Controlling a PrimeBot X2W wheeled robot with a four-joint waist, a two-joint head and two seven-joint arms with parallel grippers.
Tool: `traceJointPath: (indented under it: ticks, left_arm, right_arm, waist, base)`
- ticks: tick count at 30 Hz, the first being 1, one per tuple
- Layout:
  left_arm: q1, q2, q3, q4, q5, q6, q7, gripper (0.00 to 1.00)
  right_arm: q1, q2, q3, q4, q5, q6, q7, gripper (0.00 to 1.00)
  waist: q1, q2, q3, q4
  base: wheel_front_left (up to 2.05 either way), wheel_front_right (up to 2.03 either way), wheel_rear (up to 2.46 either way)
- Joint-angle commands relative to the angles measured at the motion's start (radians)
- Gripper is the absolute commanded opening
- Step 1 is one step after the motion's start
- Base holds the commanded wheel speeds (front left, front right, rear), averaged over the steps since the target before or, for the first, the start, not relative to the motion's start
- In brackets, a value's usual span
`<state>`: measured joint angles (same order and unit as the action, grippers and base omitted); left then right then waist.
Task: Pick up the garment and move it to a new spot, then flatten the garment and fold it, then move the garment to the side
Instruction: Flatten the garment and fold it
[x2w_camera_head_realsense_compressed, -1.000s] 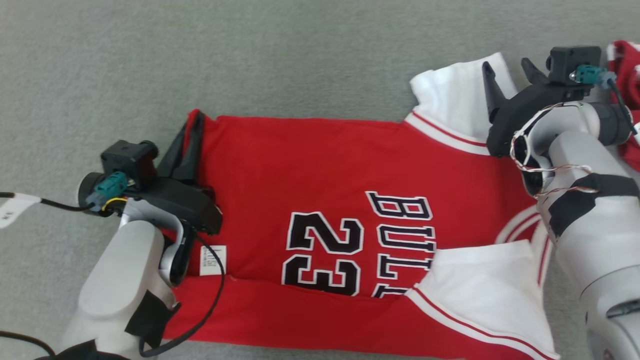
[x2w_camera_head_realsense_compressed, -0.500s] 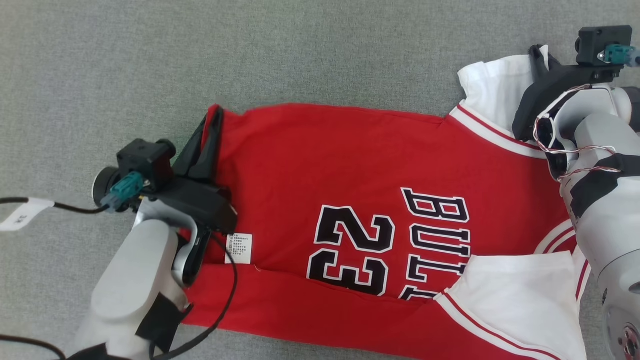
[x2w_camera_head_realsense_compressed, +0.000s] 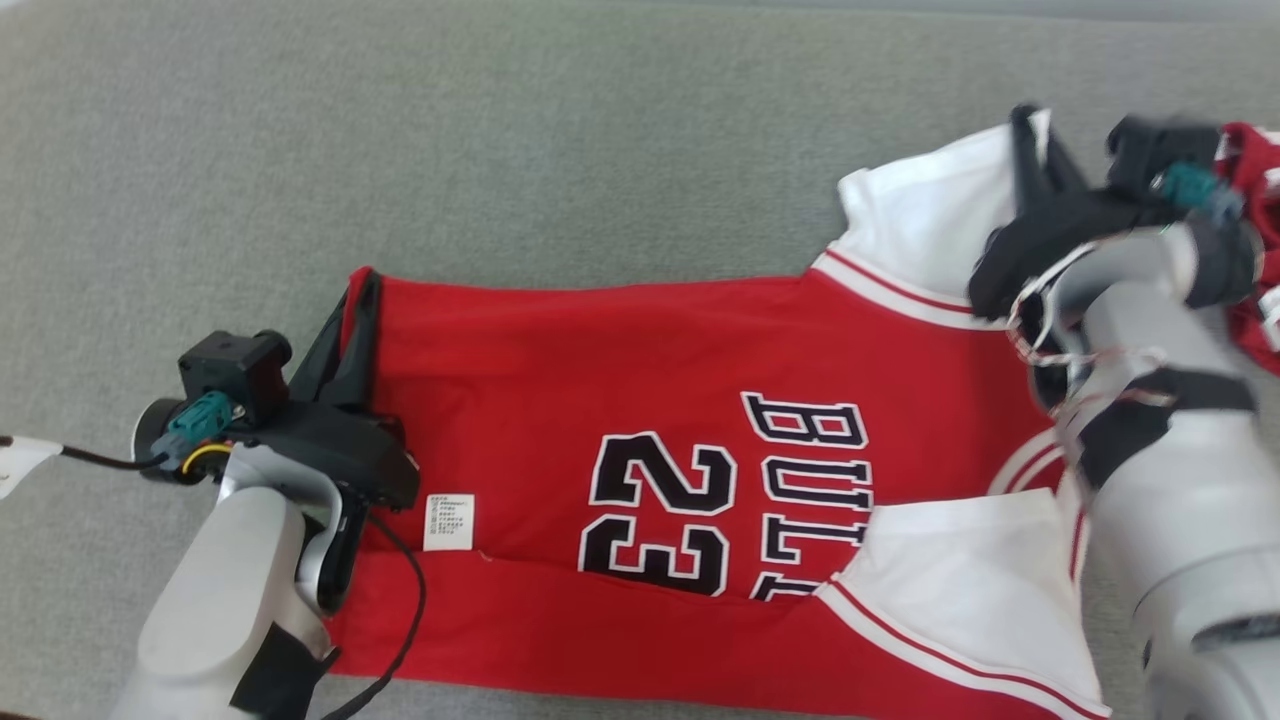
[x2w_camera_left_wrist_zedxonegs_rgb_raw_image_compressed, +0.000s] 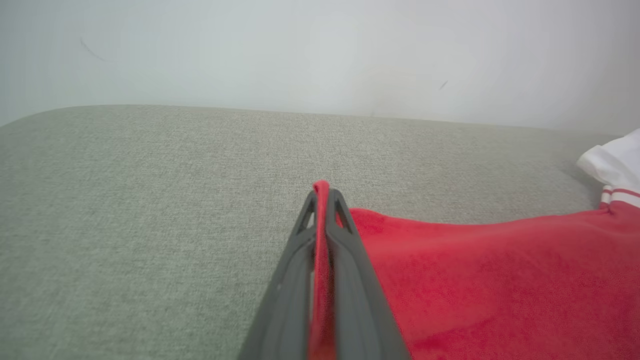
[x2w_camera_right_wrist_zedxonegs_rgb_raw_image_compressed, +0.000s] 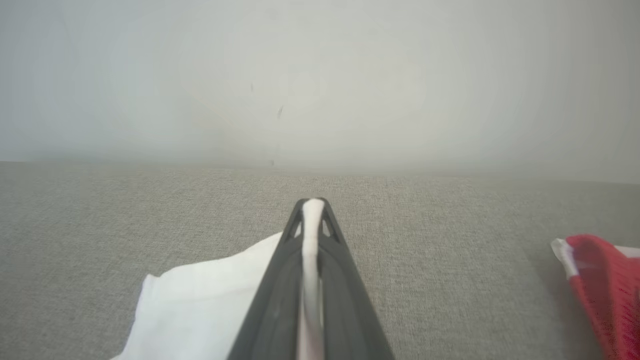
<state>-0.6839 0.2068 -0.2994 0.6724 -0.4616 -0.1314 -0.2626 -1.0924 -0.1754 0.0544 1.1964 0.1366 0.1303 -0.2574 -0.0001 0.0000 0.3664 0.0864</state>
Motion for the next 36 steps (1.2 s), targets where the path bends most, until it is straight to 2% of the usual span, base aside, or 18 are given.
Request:
traceJointPath:
  ticks: [1,6,12,18,26,36]
  left_arm:
    - [0.019,0.009,0.006,0.004,0.01,0.003,-0.003,0.0]
    - [0.06,0.019,0.031,0.0,0.016,0.003,-0.003,0.0]
    - [0.12,0.03,0.063,-0.018,0.017,0.003,-0.003,0.0]
    - [0.162,0.036,0.089,-0.027,0.02,0.003,-0.003,0.0]
    - [0.205,0.038,0.112,-0.051,0.026,0.003,-0.003,0.0]
    - [0.292,0.033,0.146,-0.124,0.038,0.003,-0.003,0.0]
  right_arm:
    - [0.042,0.011,0.016,-0.032,0.031,0.001,-0.007,0.0]
    - [0.219,0.005,0.099,-0.263,0.175,0.001,-0.007,0.0]
    - [0.466,-0.062,0.193,-0.532,0.36,0.001,-0.008,0.0]
    - [0.681,-0.115,0.244,-0.753,0.47,0.001,-0.008,0.0]
    - [0.884,-0.134,0.22,-0.949,0.517,0.001,0.018,0.0]
    - [1.09,-0.089,0.133,-1.117,0.485,0.001,0.086,0.0]
  waist:
    - [0.0001,0.0,-0.036,-0.034]
    - [0.0001,0.0,-0.074,-0.07]
    - [0.0001,0.0,-0.111,-0.097]
    - [0.0001,0.0,-0.13,-0.115]
    - [0.0001,0.0,-0.152,-0.119]
    - [0.0001,0.0,-0.171,-0.106]
  base:
    - [0.0,0.0,0.0]
    - [0.0,0.0,0.0]
    - [0.0,0.0,0.0]
    - [0.0,0.0,0.0]
    - [0.0,0.0,0.0]
    - [0.0,0.0,0.0]
